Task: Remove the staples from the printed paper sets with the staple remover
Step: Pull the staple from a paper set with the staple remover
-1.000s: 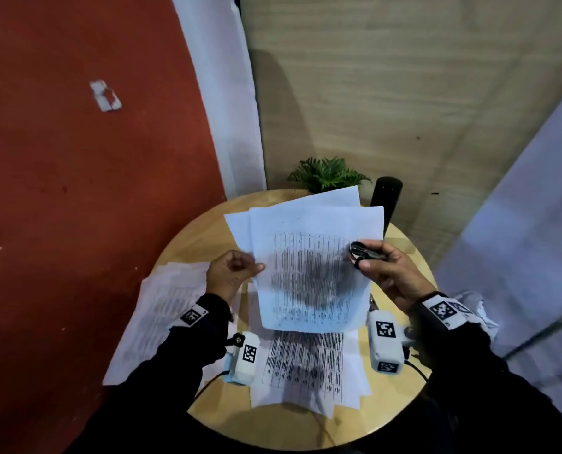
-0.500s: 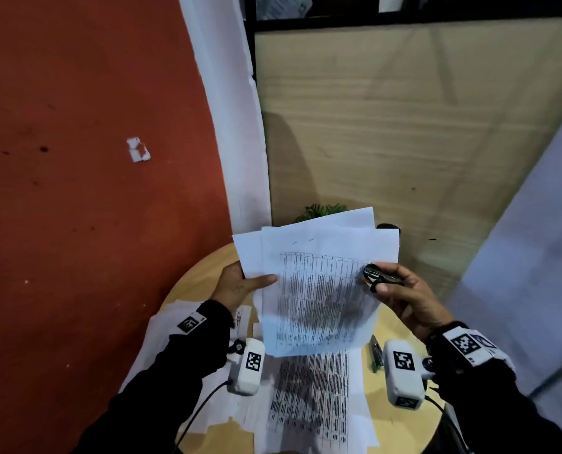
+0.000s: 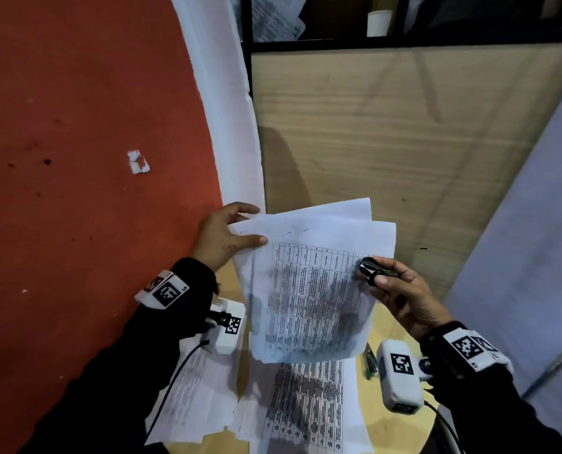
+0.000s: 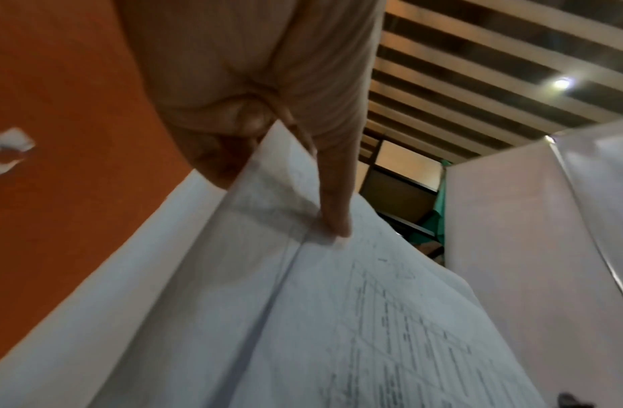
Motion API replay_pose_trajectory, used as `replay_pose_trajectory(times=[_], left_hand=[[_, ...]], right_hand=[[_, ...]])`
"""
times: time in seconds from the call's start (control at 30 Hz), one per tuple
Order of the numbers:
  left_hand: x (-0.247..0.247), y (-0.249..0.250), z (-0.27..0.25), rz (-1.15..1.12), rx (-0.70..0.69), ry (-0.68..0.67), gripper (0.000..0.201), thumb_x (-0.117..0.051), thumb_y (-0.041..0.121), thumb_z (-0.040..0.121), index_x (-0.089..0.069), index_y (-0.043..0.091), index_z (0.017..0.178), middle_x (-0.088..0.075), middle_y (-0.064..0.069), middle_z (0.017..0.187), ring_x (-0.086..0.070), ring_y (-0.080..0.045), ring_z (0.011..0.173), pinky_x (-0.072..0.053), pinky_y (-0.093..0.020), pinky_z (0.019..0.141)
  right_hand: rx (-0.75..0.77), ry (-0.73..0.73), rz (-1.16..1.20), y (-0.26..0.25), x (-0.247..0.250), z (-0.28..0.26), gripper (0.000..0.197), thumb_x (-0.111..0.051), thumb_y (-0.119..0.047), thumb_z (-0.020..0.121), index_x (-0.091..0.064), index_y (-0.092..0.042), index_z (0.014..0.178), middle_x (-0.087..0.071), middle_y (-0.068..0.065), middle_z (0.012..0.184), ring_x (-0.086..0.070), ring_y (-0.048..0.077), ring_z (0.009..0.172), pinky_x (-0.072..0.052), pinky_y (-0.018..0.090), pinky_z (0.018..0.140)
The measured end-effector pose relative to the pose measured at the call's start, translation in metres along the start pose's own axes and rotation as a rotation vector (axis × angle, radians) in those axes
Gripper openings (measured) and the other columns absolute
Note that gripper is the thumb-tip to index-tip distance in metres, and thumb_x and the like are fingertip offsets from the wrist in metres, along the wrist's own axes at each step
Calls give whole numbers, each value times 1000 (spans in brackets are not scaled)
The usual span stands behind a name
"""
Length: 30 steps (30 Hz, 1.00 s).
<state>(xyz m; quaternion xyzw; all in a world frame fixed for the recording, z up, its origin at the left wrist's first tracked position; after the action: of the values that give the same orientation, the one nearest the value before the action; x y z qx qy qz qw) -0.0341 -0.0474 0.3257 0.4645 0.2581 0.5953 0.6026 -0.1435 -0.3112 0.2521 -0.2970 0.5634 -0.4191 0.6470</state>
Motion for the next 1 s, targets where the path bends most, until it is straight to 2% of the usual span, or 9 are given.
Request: replay_pose_trajectory(times=[0.1,0.23,0.33,0.4,0.57,0.73,0.8,0.9,1.0], left_hand=[[-5,11,5,159,-26,-123,38,-86,31,49,-71,20,82,-71,-4,85,-62,-10,79,-52,-36,79],[-21,16,10,299,28,-283,24,-81,48,49,-70,30,60,-66,9,60,-56,-2,60,-44,-31,62],[-29,1,13,393,41,-238,33,-69,65,47,-66,34,56,-63,-1,60,-60,-23,61,-46,-37,62],[-32,-6,13,456,26,-212,35,-62,70,50,-63,35,56,-67,-8,72,-65,-33,75,-52,-44,69],[-28,-3,11,676,66,-225,29,-64,55,66,-62,26,69,-62,2,80,-63,-28,91,-45,-44,86],[-29,-1,6,930,90,-184,19,-67,35,82,-69,24,97,-69,-2,98,-59,-26,104,-33,-35,85],[-34,-5,5,800,103,-258,19,-66,39,76,-69,25,88,-70,-3,90,-63,-28,97,-45,-39,89],[-32,-8,5,620,82,-307,18,-58,52,61,-63,36,67,-68,1,76,-66,-31,87,-52,-45,80],[-33,-3,5,538,19,-280,35,-51,52,60,-63,22,73,-67,-6,71,-65,-32,83,-53,-48,74]], right_hand=[[-3,-6,3,-1,-4,-1,64,-96,-25,18,-76,-14,78,-73,9,84,-72,20,78,-54,19,59],[7,9,14,1,-7,-1,65,-97,-25,19,-76,-14,79,-73,11,85,-72,22,79,-55,20,60],[13,44,50,7,-7,-2,67,-97,-24,16,-75,-12,78,-73,11,83,-72,22,76,-55,20,58],[9,69,54,10,-6,-3,79,-97,-24,15,-70,-7,87,-73,11,83,-72,21,75,-55,20,58],[-10,108,1,14,1,-5,87,-96,-28,13,-65,-7,91,-73,10,85,-71,19,77,-55,20,60],[-37,114,-116,22,5,-4,92,-96,-30,13,-64,-7,95,-73,8,89,-69,19,82,-57,23,72],[-32,122,-93,25,7,-6,91,-96,-29,13,-63,-7,95,-73,8,90,-69,19,83,-57,24,73],[-31,110,-58,26,5,-11,80,-96,-28,13,-70,-10,86,-74,8,87,-70,17,80,-56,22,66],[-37,114,-29,26,1,-13,74,-96,-28,12,-74,-13,80,-74,6,84,-70,13,75,-55,19,61]])
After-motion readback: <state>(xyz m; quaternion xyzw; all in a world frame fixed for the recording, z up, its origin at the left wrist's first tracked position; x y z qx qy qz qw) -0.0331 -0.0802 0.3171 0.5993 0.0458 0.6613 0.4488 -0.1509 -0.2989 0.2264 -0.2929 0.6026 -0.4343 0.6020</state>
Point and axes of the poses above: each hand's wrist, its own z-axis towards the middle knuckle, its own x-axis out of the back of the hand, y = z × x, the point moved 6 cm from there along z, towards the middle knuckle
